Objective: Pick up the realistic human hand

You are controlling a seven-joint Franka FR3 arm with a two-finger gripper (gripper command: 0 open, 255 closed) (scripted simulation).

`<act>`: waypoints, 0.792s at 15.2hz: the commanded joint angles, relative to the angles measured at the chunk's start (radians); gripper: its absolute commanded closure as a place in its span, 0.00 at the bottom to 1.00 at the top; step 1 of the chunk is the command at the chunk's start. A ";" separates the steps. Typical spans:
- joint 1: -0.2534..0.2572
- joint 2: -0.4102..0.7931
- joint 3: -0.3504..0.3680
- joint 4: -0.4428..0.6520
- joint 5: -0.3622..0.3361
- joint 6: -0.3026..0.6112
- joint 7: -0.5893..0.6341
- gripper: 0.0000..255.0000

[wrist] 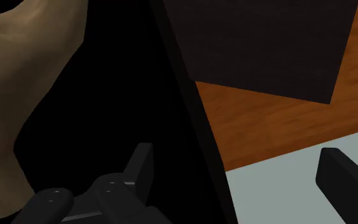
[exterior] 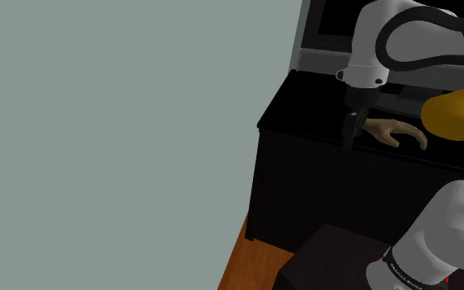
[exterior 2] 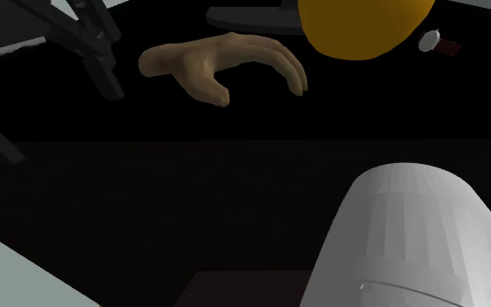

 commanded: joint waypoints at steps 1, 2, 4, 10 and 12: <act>0.000 0.000 0.000 0.000 0.000 0.000 0.000 0.00; -0.008 0.012 -0.022 0.017 -0.018 -0.008 -0.026 0.00; -0.023 0.040 -0.064 0.056 -0.052 -0.023 -0.077 0.00; -0.059 0.151 -0.184 0.197 -0.138 -0.061 -0.231 0.00; -0.068 0.196 -0.222 0.252 -0.161 -0.073 -0.283 0.00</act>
